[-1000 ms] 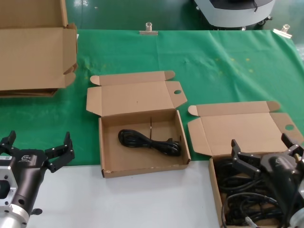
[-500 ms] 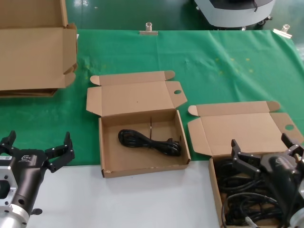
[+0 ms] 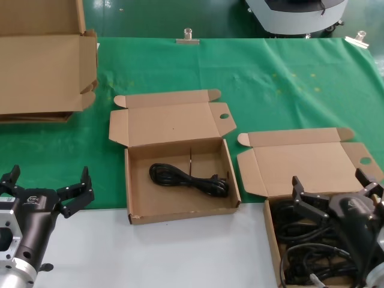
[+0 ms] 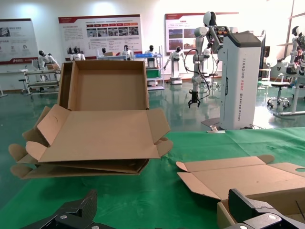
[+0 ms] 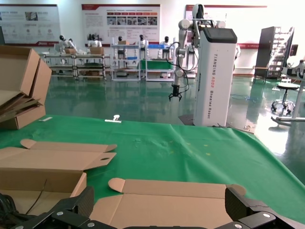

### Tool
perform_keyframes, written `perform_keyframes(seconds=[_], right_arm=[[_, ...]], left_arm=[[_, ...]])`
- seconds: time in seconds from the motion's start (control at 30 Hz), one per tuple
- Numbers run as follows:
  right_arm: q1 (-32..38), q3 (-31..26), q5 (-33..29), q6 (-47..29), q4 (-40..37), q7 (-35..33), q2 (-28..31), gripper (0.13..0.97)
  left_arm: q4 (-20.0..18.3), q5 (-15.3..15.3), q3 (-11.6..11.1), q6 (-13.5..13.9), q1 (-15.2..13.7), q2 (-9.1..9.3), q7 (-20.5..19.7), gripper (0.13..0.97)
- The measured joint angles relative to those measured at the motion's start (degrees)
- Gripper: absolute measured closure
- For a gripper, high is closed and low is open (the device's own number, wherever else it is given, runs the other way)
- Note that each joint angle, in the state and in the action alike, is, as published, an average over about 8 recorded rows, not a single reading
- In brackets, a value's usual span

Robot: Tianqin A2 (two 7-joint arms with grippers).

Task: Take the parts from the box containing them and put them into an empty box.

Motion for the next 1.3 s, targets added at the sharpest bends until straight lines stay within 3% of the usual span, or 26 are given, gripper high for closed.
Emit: perform_keyframes(seconds=[1.3], right_arm=[[0.0,0.0,0.0,0.0,0.0,0.0,0.0,0.129]], left_arm=[[0.0,0.0,0.0,0.0,0.0,0.0,0.0,0.132]])
